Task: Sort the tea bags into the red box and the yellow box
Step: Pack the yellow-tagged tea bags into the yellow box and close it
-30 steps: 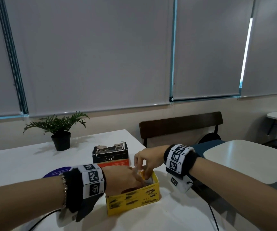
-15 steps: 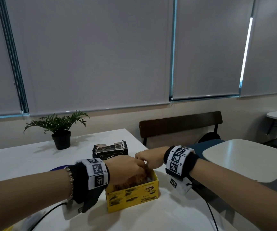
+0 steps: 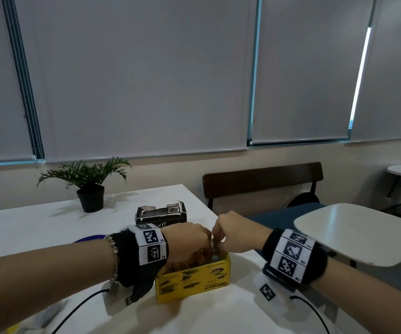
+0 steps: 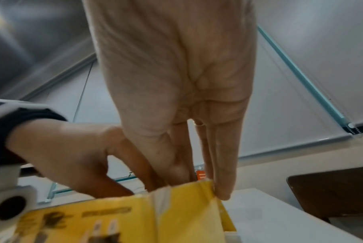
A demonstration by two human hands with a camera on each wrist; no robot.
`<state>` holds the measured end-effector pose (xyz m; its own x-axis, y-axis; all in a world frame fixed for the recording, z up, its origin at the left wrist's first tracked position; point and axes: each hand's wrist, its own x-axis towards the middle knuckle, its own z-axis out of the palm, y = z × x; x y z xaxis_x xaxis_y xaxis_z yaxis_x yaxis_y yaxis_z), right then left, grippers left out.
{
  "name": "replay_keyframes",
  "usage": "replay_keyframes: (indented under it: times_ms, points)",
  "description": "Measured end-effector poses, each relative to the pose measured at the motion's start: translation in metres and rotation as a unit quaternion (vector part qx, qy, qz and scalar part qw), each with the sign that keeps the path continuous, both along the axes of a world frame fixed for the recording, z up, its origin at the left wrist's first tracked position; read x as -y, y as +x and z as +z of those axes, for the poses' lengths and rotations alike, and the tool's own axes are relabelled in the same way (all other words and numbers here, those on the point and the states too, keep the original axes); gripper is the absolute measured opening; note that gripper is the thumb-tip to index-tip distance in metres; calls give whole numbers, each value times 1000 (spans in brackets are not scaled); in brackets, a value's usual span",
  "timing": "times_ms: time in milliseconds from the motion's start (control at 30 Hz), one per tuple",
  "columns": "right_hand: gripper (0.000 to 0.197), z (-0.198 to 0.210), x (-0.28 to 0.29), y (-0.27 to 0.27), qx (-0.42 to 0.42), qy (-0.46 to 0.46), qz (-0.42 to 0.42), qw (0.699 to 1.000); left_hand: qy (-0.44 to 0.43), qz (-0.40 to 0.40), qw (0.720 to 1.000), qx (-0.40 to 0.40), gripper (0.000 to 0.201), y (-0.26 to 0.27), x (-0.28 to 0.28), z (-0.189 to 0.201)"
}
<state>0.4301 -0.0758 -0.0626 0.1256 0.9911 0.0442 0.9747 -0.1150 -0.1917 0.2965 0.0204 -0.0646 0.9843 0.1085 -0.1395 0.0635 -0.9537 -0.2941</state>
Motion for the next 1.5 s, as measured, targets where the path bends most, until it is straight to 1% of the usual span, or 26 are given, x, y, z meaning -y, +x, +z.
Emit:
replay_keyframes:
  times_ms: [133,200,233,300,400,433,500,600,733,800,933,1033,1100,1200,1267,1367,1400,1433,1500]
  points:
    - [21,-1,1,-15,71,-38,-10,997,11,6,1000,-5,31,2,-8,-3]
    - [34,-1,1,-20,98,-57,-12,994,11,11,1000,-4,30,4,-13,-4]
    - [32,0,1,-21,102,-64,-8,993,10,17,1000,-6,30,6,-14,-4]
    - [14,4,-2,-23,111,-85,-8,990,8,34,999,-8,34,8,-15,-4]
    - [16,7,-8,-23,93,-128,-25,987,10,45,999,0,41,11,-13,-3]
    - [12,8,-10,-23,80,-143,-29,986,12,47,999,2,42,12,-12,-3]
    - [12,7,-10,-21,38,-170,-41,984,27,63,998,0,41,14,-10,-1]
    - [20,3,-9,-15,-6,-171,-55,984,58,66,996,20,36,15,-8,0]
    - [24,3,-6,-12,-10,-175,-53,983,67,77,994,38,33,13,-3,2]
    - [24,2,-4,-10,-17,-157,-49,986,71,85,993,33,33,12,2,4]
    - [27,0,0,-10,-15,-75,-45,996,47,82,995,36,30,11,1,7]
    - [24,3,5,-10,-13,-48,-42,998,10,85,995,56,31,9,-3,10]
    - [24,4,8,-9,-27,-71,-35,997,-23,88,994,60,32,7,-5,12]
    - [31,6,7,-10,-52,-151,-34,987,-48,88,992,77,29,5,-5,19]
    - [35,6,6,-9,-66,-197,-35,978,-59,108,987,105,28,3,-8,28]
    - [36,5,5,-8,-93,-219,-33,971,-78,122,978,149,21,-6,-16,42]
    - [35,4,5,-7,-100,-220,-33,970,-87,118,979,143,18,-10,-17,45]
    - [34,3,4,-7,-107,-218,-33,969,-103,115,981,121,17,-14,-18,47]
    - [31,2,4,-6,-113,-208,-30,971,-146,117,982,33,16,-20,-12,47]
